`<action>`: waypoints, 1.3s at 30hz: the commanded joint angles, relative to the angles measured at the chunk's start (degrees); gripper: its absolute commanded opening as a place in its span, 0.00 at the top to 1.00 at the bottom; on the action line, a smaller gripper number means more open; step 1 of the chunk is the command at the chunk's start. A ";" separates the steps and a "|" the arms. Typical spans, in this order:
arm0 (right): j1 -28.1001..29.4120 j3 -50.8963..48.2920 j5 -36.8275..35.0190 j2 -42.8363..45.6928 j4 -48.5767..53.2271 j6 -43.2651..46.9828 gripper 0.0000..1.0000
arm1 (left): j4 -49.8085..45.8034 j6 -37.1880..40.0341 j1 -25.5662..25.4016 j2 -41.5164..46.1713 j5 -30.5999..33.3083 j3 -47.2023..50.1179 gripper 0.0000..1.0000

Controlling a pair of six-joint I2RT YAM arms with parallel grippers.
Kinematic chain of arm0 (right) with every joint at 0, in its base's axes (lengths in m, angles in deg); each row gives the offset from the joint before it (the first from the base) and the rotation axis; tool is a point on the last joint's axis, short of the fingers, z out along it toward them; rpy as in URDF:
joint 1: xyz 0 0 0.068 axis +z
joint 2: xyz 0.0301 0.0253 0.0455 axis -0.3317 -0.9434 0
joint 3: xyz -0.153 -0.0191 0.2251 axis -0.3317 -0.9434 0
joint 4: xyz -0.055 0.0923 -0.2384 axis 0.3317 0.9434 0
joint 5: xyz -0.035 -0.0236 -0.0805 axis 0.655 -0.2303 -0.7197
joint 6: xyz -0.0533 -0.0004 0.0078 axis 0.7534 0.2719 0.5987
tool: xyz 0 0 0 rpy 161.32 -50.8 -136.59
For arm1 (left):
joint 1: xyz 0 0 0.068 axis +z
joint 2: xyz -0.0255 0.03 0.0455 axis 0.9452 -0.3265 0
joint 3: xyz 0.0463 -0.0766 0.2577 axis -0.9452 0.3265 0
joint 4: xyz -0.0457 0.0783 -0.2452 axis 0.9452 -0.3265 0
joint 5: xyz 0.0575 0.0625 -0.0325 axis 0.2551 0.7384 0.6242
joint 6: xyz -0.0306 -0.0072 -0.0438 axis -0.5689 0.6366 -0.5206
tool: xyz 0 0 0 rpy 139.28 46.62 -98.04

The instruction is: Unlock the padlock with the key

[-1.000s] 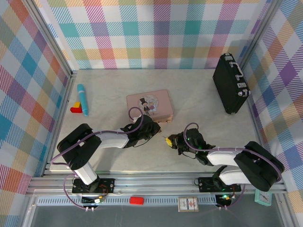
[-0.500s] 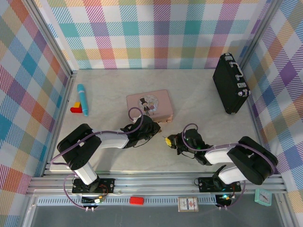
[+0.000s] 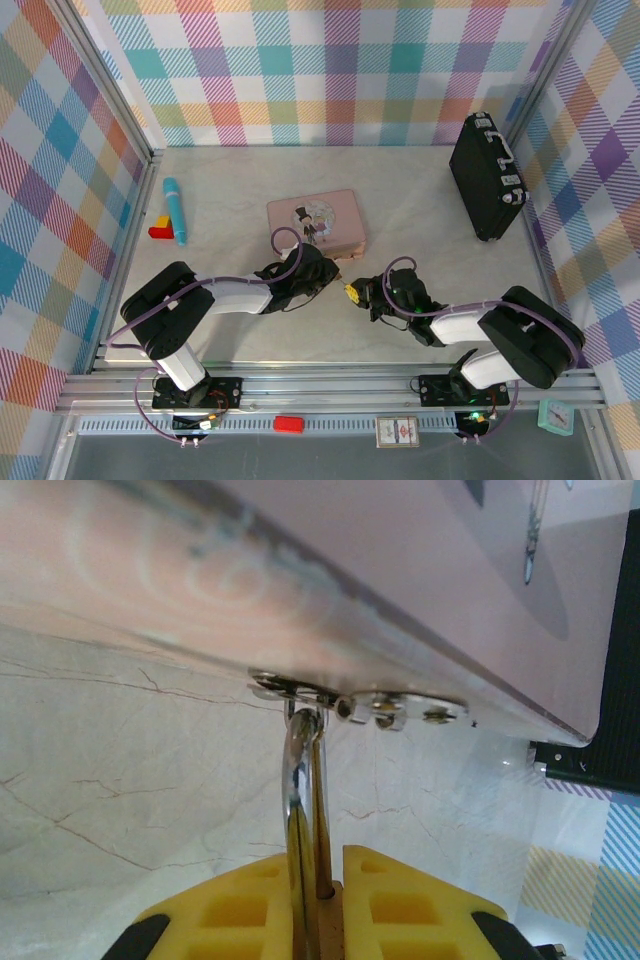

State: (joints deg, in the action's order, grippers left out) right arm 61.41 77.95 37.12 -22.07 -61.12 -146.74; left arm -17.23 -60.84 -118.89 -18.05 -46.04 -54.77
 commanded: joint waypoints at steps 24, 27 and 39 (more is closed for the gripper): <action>0.12 -1.02 -1.75 -1.18 -3.57 -0.62 1.00 | 5.99 -1.71 -2.50 2.52 -2.78 -0.76 1.00; 0.14 -0.75 -1.60 -1.27 -3.91 -0.59 1.00 | 6.16 -1.80 -2.59 2.61 -2.79 -0.87 1.00; 0.10 -1.87 -2.57 -0.57 -3.56 -1.16 1.00 | 6.47 -2.06 -2.75 2.43 -2.61 -0.81 1.00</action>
State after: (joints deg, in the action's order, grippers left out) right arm 61.41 77.12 35.83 -22.81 -62.69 -146.85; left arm -16.35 -62.81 -119.94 -18.05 -46.06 -54.77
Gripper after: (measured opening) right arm 0.064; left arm 0.130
